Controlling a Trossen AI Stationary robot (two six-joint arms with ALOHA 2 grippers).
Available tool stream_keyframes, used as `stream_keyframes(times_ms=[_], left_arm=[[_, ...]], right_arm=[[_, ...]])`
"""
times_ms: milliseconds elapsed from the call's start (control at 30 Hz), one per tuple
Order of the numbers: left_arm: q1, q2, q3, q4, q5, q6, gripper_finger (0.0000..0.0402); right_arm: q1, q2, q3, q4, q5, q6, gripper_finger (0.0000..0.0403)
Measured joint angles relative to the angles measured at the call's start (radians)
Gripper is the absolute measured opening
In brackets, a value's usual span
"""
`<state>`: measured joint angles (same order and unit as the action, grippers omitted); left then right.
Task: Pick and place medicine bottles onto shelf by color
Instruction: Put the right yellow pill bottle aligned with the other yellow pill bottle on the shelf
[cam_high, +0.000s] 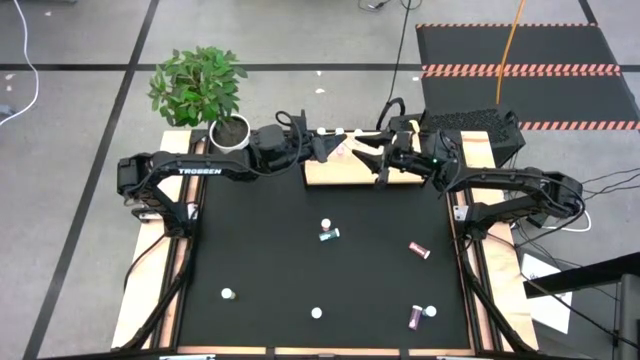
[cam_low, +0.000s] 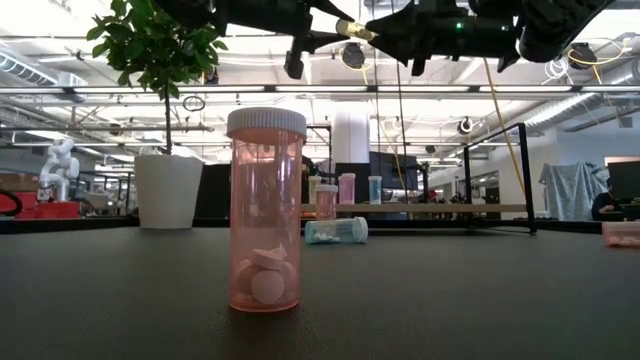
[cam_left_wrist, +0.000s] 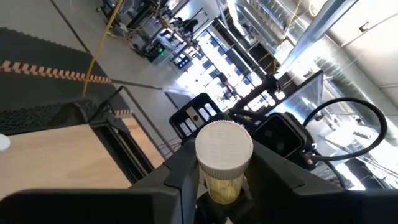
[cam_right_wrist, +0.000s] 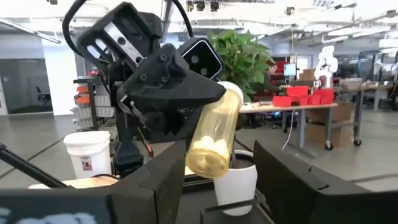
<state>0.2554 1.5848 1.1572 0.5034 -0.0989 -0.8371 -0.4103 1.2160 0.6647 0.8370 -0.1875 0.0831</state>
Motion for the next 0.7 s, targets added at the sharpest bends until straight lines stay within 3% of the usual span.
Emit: stream_keyframes(times_ms=[533,700], left_arm=[[0.002,0.000,0.000,-0.032,-0.026,0.050,0.0118],[0.001,0.000,0.000,-0.037,-0.026,0.050,0.0118]], right_arm=[[-0.003,0.053,0.028,0.012,-0.023,-0.017,0.0173],[-0.009,0.055,0.028,-0.007,-0.024,-0.017,0.0137]])
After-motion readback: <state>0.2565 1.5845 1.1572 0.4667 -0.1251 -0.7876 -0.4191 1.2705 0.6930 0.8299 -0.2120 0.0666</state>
